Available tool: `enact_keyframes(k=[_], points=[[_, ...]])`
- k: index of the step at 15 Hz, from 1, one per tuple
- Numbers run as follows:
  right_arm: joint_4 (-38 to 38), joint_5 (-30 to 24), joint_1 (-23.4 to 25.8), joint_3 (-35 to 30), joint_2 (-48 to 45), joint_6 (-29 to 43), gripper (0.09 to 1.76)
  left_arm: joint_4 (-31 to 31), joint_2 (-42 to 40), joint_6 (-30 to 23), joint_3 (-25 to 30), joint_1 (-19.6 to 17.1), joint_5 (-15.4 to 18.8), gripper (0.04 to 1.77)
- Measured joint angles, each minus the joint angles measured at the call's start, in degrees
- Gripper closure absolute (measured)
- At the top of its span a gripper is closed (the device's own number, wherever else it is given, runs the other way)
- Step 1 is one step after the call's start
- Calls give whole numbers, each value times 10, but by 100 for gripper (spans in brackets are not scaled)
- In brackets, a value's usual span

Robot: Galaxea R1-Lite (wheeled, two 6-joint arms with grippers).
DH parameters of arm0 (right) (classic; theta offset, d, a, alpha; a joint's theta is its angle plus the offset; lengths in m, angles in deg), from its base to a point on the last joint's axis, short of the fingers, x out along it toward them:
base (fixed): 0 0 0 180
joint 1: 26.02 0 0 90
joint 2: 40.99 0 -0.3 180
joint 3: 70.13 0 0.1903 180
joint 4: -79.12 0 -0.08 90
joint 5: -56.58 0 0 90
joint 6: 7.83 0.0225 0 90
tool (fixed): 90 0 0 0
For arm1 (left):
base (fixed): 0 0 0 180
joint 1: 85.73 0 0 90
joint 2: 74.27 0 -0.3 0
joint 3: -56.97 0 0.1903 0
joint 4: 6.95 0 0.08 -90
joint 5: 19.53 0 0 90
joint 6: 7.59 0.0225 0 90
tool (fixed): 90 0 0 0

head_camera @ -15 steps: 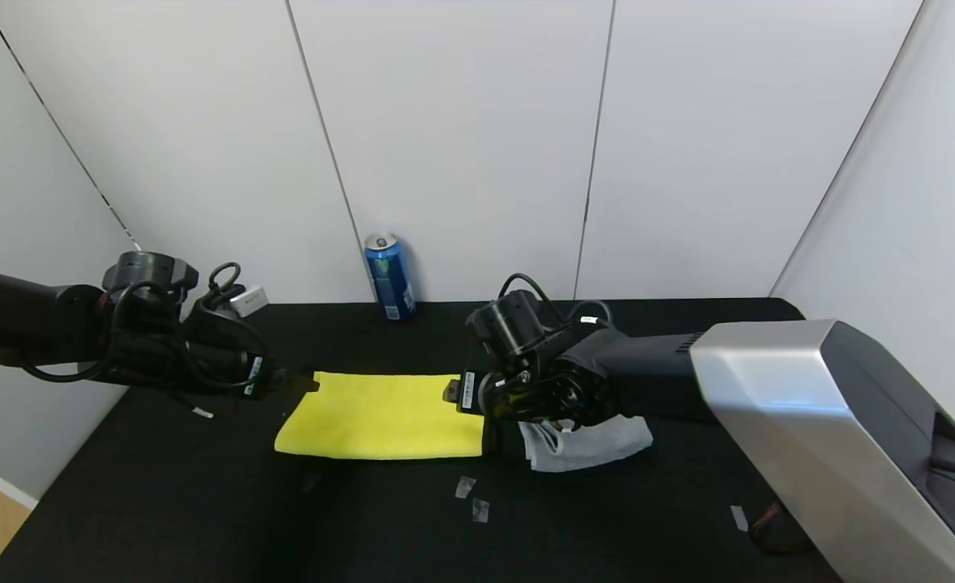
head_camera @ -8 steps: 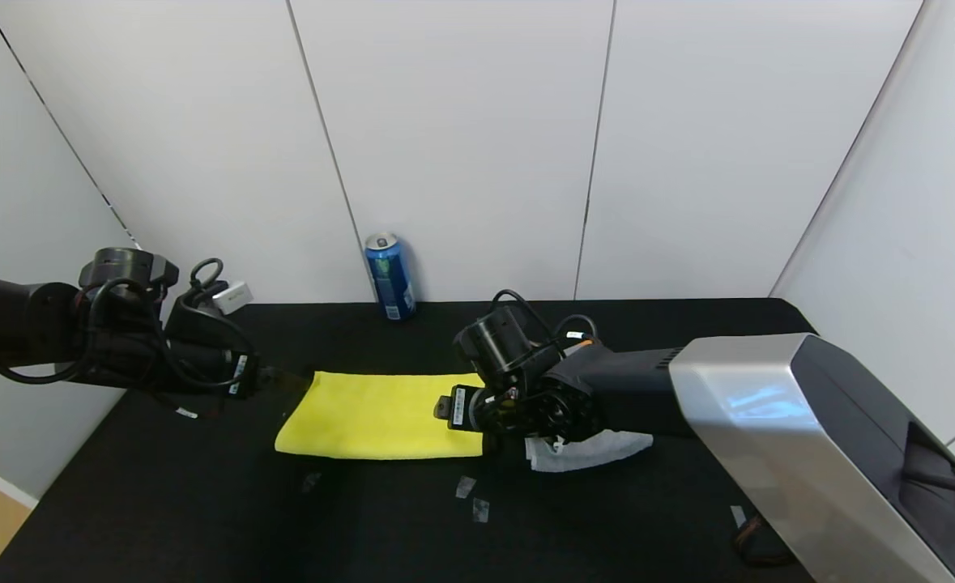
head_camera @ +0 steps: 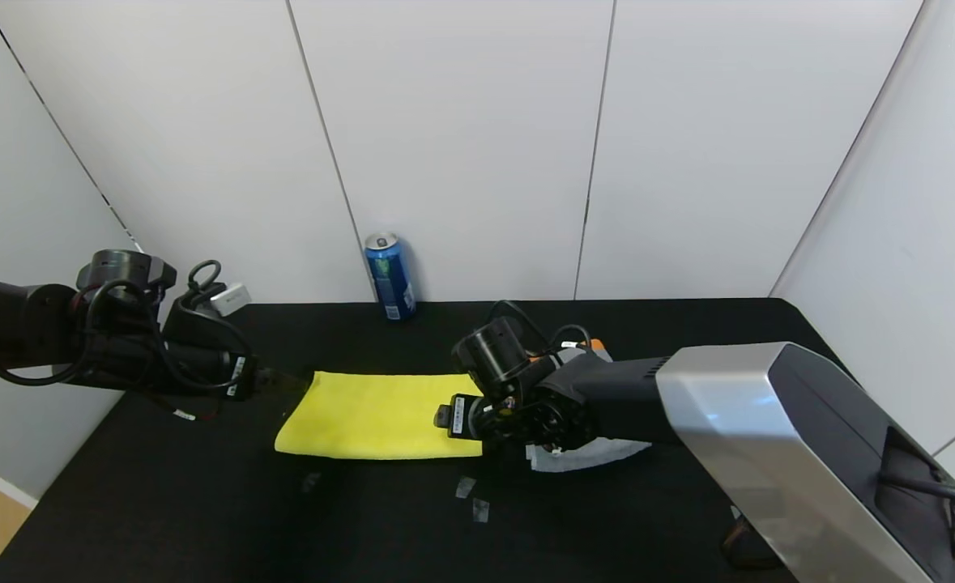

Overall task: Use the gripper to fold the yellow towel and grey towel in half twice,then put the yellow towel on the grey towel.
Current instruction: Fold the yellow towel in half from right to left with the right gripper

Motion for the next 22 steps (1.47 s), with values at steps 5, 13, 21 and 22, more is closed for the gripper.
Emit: enact_keyframes(k=[5,13,21,22], points=[[0,0,-6,0,2,0,41,0,0,0,0,-7,0,10],[0,0,-9,0,5,5,172,-2,1,0,2,-11,2,10],[2,-1,-9,0,3,9,172,-2,2,1,3,-11,2,9],[4,0,-9,0,0,9,172,-2,2,0,3,-11,2,9]])
